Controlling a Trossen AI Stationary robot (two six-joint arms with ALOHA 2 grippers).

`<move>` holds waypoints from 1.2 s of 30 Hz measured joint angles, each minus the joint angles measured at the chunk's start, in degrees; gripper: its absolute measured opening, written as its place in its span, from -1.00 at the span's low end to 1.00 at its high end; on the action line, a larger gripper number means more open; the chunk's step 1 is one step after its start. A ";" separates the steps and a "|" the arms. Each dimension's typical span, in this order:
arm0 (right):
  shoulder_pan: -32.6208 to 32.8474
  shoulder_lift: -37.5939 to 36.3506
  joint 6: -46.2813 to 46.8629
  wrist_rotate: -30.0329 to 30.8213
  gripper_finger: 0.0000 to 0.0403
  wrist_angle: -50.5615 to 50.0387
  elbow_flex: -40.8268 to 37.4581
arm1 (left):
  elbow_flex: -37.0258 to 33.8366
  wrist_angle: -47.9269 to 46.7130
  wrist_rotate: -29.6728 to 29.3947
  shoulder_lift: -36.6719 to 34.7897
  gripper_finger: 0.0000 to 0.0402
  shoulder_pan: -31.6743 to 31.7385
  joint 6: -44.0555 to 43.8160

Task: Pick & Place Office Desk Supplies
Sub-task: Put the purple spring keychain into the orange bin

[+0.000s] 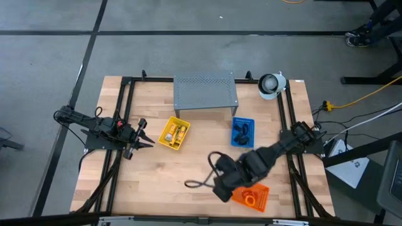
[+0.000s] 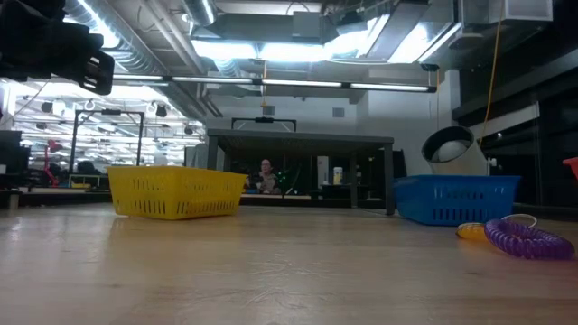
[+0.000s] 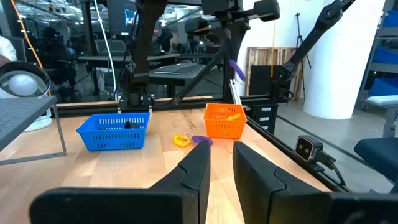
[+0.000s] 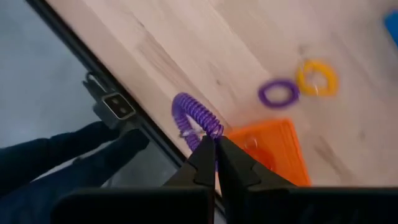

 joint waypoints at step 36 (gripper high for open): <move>19.30 -20.76 50.33 10.55 -1.00 47.28 -60.05 | -0.01 -0.02 0.00 0.00 -0.70 0.00 0.00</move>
